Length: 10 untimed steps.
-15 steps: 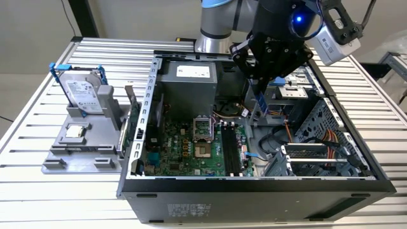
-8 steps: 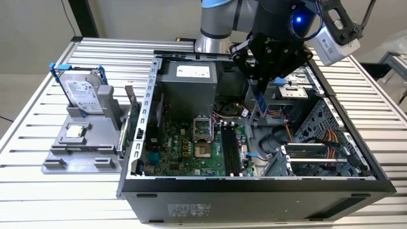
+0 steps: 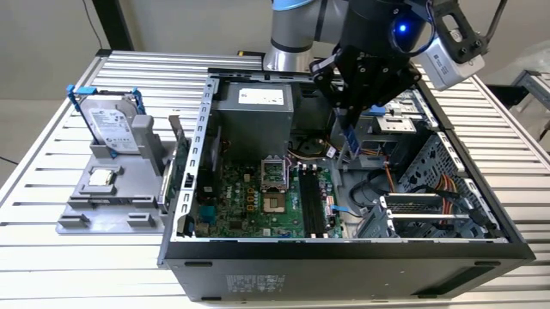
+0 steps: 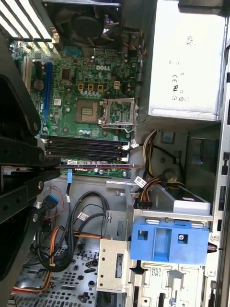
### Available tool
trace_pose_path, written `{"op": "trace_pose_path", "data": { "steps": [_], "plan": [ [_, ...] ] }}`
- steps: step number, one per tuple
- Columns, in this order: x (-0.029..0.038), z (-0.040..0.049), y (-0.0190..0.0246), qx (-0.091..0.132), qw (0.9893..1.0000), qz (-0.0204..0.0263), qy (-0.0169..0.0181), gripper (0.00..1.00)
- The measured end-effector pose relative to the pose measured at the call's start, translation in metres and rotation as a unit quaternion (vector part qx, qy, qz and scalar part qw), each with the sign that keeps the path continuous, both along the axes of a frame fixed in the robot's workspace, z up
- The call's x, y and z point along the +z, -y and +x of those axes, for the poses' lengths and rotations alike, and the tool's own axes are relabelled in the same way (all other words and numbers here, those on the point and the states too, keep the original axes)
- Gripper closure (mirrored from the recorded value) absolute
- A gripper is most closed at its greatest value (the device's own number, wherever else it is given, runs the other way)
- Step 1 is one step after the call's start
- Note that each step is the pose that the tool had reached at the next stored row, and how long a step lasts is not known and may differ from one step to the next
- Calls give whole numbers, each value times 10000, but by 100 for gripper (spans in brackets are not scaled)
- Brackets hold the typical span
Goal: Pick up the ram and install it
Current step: 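Insert the ram into the slot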
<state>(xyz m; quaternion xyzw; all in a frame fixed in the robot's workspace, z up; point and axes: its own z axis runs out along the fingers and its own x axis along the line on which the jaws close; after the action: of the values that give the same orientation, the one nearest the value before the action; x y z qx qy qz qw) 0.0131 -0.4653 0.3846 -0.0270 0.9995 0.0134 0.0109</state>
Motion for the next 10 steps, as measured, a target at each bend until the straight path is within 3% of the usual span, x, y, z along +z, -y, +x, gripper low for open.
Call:
{"op": "trace_pose_path", "data": {
  "steps": [3, 10],
  "plan": [
    [-10, -1, 0, -58, 10000, 0, -37, 100],
    [-36, 0, 0, -143, 9999, 17, -38, 100]
  ]
}}
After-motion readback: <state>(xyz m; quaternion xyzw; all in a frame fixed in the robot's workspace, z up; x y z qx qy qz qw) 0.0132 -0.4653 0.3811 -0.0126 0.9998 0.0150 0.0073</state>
